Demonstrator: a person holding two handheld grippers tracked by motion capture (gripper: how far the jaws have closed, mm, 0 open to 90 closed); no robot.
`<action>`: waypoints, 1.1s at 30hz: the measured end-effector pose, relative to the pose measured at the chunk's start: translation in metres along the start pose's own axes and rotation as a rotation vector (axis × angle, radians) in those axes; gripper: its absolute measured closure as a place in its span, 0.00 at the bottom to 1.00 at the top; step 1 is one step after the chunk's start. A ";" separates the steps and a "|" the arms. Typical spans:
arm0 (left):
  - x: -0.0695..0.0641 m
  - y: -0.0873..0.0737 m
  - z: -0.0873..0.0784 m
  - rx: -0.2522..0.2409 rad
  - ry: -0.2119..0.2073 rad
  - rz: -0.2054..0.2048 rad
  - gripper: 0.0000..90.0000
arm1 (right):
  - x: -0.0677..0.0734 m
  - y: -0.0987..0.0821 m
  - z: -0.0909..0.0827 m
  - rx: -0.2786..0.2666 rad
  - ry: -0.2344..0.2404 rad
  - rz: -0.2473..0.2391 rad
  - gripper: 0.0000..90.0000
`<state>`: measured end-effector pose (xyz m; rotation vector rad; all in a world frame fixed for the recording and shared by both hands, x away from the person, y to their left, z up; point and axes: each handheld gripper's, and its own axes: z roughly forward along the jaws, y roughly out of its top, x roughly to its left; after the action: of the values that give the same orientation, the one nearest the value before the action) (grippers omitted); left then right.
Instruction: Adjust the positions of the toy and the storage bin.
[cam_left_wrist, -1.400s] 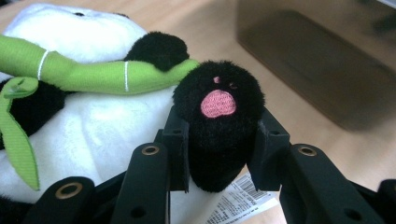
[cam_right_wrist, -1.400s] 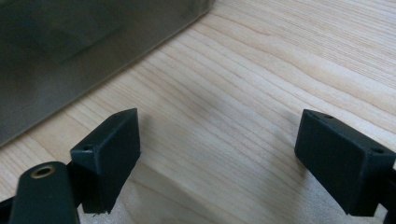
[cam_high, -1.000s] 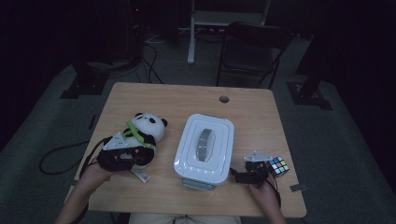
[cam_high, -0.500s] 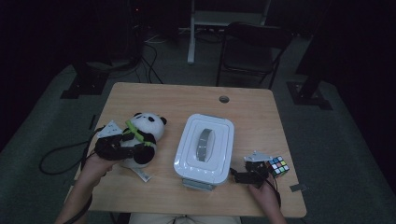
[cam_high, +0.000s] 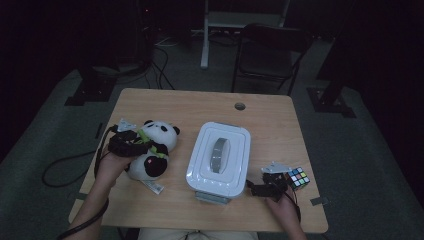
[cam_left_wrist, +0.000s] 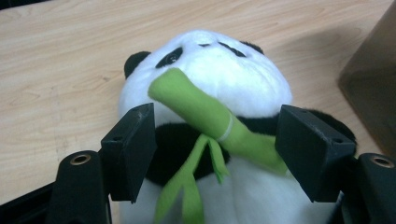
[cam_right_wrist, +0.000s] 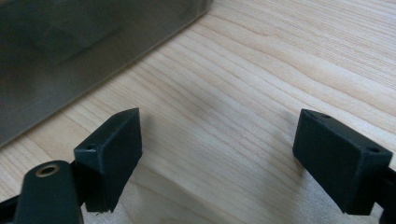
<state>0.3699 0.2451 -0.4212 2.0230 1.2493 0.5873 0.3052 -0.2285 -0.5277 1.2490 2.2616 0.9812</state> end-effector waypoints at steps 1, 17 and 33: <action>-0.001 0.000 0.002 -0.003 0.004 0.013 0.36 | 0.000 0.000 0.000 0.000 0.000 0.000 0.17; 0.024 0.009 0.007 -0.124 -0.149 -0.014 0.84 | 0.000 0.000 0.000 0.000 0.000 0.000 0.17; 0.046 0.034 0.022 -0.112 -0.304 0.137 0.84 | 0.000 0.000 0.000 0.000 0.000 0.000 0.17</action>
<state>0.4248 0.2697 -0.4095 2.0239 0.8847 0.3845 0.3052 -0.2284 -0.5277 1.2489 2.2616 0.9811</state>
